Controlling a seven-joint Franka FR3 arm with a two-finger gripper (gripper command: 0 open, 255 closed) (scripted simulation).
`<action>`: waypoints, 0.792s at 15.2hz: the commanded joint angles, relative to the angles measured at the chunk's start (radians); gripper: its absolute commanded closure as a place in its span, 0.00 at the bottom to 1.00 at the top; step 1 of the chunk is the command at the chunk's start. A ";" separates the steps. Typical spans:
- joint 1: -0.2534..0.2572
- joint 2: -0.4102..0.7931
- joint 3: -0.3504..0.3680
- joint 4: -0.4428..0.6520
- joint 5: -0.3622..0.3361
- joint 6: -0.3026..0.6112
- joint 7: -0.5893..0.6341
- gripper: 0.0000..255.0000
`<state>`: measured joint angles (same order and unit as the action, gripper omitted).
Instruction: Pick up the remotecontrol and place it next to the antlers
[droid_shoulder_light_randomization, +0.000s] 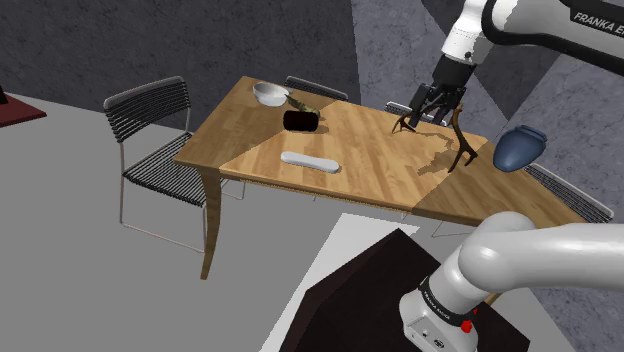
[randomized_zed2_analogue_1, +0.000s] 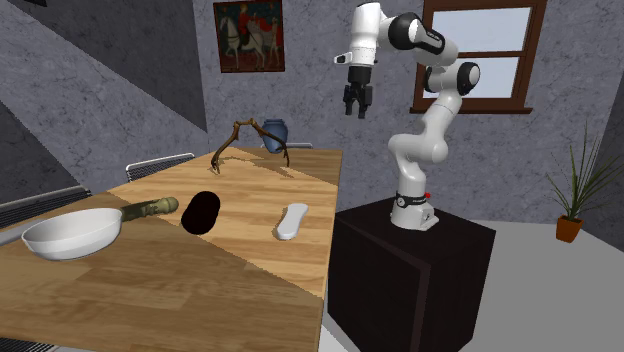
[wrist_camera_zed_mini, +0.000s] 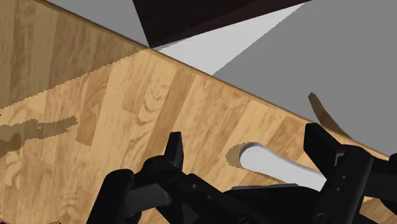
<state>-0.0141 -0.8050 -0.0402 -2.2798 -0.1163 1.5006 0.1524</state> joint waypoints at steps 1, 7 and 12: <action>0.000 0.000 0.000 0.000 0.000 0.000 0.000 0.00; 0.060 0.152 -0.079 -0.031 -0.030 0.188 -0.191 0.00; 0.111 0.305 -0.135 -0.021 -0.033 0.332 -0.349 0.00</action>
<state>0.0842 -0.5377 -0.1679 -2.3084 -0.1522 1.8015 -0.1665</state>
